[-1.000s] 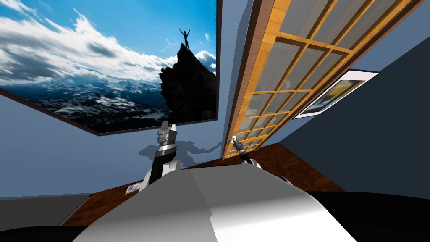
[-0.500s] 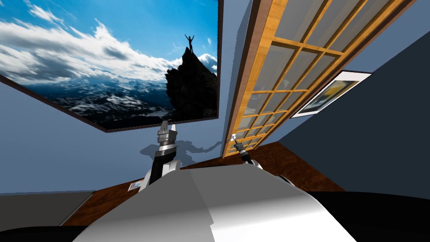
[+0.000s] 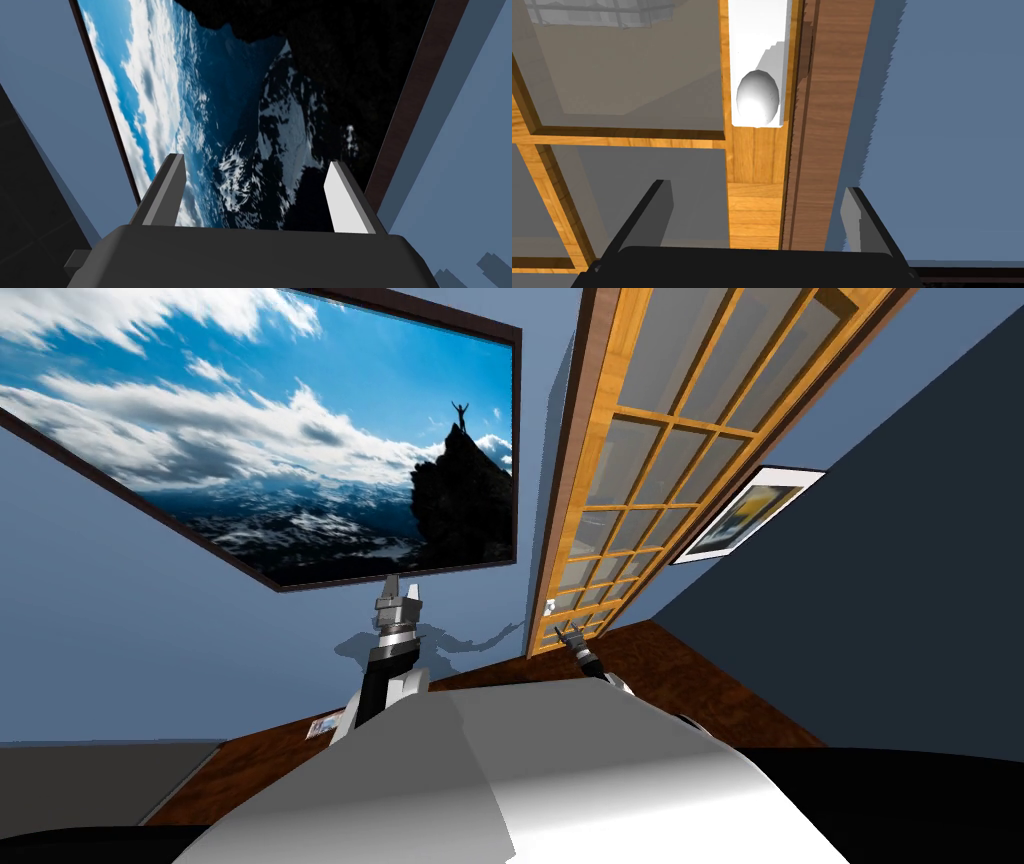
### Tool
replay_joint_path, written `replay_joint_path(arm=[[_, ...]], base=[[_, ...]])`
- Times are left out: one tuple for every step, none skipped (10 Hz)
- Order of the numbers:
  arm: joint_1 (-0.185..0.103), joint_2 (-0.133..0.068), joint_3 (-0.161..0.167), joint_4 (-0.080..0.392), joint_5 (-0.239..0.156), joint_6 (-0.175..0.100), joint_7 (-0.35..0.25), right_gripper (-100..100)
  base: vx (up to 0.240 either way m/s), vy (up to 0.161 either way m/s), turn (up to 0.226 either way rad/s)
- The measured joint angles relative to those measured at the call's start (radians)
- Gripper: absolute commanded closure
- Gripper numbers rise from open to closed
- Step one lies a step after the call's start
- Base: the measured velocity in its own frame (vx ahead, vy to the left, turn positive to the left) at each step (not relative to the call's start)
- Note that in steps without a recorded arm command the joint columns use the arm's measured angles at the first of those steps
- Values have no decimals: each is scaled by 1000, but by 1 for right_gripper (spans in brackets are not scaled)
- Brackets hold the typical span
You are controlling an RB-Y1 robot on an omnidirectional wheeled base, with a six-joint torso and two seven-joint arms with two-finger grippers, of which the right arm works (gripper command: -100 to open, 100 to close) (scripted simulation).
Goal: Pull the door open
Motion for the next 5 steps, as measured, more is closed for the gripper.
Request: replay_joint_path(arm=[[1,-1,0,1,0,-3,4,-100],[-9,-5,-9,32,-7,-17,6,-100],[-2,-9,-16,32,-12,-23,6,-100],[-2,-14,-24,46,-18,-34,6,-100],[17,-16,-32,29,-25,-34,7,-100]], base=[[119,30,185],[195,36,138],[211,37,121],[216,53,178],[203,50,162]])
